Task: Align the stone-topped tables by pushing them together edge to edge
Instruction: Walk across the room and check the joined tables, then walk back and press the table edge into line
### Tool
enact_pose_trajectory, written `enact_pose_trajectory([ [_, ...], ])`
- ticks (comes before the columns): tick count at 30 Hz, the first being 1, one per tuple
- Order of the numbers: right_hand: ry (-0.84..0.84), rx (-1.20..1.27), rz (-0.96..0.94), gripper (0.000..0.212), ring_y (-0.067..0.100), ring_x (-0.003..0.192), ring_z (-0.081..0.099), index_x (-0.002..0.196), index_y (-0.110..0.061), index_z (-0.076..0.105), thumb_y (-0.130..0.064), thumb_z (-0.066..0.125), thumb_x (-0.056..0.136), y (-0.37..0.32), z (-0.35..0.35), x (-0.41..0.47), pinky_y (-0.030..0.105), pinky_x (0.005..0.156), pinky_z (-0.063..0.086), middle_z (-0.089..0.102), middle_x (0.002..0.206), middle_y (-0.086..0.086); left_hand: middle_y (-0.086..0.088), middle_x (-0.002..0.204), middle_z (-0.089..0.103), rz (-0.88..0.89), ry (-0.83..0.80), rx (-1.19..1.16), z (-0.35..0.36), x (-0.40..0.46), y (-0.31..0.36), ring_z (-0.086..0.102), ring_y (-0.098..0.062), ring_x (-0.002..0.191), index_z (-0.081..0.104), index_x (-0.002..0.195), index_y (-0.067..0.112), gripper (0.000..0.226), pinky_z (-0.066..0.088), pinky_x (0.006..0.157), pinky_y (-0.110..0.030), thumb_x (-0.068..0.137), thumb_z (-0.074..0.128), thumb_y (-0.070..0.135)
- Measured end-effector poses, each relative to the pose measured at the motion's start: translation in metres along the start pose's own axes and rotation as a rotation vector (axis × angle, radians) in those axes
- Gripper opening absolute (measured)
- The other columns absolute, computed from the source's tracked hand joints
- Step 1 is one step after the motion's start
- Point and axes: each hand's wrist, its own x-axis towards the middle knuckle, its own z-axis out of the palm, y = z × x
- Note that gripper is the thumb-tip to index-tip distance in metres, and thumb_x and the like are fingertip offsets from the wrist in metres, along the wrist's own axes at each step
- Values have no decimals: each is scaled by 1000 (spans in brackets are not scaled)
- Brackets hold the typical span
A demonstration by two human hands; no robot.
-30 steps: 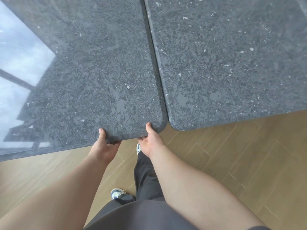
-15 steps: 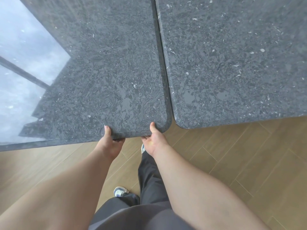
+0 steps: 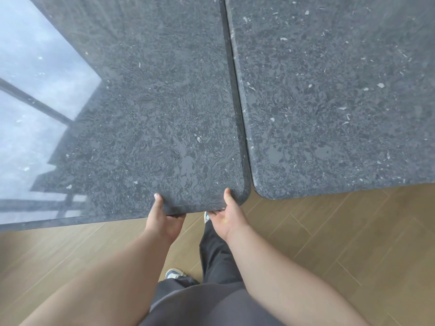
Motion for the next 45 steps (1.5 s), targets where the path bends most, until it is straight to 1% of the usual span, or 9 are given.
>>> enact_pose_trajectory([
  [3, 6, -1, 25, 45, 29, 112, 63, 127, -7, 53, -41, 59, 98, -1, 2, -1, 45, 110, 45, 65, 122, 16, -13, 116, 68, 7, 52, 7, 5, -1, 0, 68, -30, 104, 59, 112, 11, 40, 54, 95, -46, 91, 72, 42],
  [12, 4, 41, 58, 42, 28, 110, 64, 124, -8, 55, -39, 62, 97, -3, 0, 4, 46, 109, 46, 64, 126, 16, -13, 119, 66, 22, 96, 16, 8, -2, 0, 67, -30, 104, 58, 116, 11, 40, 52, 101, -47, 93, 71, 42],
  [16, 7, 41, 68, 46, 30, 114, 64, 129, -8, 54, -38, 63, 96, -3, -2, 6, 47, 108, 47, 63, 131, 17, -13, 118, 66, 22, 109, 22, 9, -3, -1, 67, -32, 102, 58, 116, 12, 41, 53, 97, -47, 92, 71, 42],
  [22, 26, 50, 85, 52, 30, 114, 64, 131, -6, 53, -38, 67, 93, -9, -4, 9, 48, 108, 47, 65, 124, 17, -14, 117, 65, 29, 136, 15, 14, -3, -5, 67, -33, 102, 56, 115, 11, 42, 52, 102, -49, 91, 74, 40],
  [30, 41, 63, 83, 59, 33, 116, 64, 137, -7, 48, -37, 70, 91, -9, -6, 14, 51, 104, 50, 64, 129, 19, -15, 120, 65, 25, 131, -5, 17, -7, -5, 67, -33, 105, 55, 119, 10, 42, 51, 102, -52, 92, 72, 38],
  [35, -4, 52, 100, 41, 31, 114, 64, 119, -7, 58, -40, 64, 94, -8, -8, 14, 49, 109, 46, 66, 123, 17, -17, 121, 66, 10, 113, -29, 15, -9, -4, 68, -36, 106, 54, 125, 8, 48, 52, 101, -52, 92, 73, 38],
  [38, -5, 42, 92, 40, 30, 114, 64, 114, -8, 60, -43, 63, 95, -8, -6, 12, 47, 107, 47, 66, 122, 16, -17, 121, 66, -11, 112, -28, 15, -12, -4, 68, -35, 107, 55, 125, 8, 51, 52, 103, -51, 90, 75, 38],
  [42, 6, 38, 74, 44, 31, 115, 62, 121, -7, 57, -43, 61, 96, -7, -2, 6, 46, 108, 46, 64, 123, 17, -17, 132, 63, -107, 33, -25, 9, -17, 4, 63, -34, 119, 53, 136, 7, 59, 46, 110, -47, 90, 75, 38],
  [45, 28, 55, 37, 38, 35, 120, 59, 129, -3, 54, -27, 59, 100, -8, -1, -3, 50, 111, 43, 61, 128, 20, -27, 147, 48, -179, -56, 38, -6, -25, 20, 46, -40, 139, 36, 149, -4, 67, 34, 119, -49, 98, 64, 31],
])
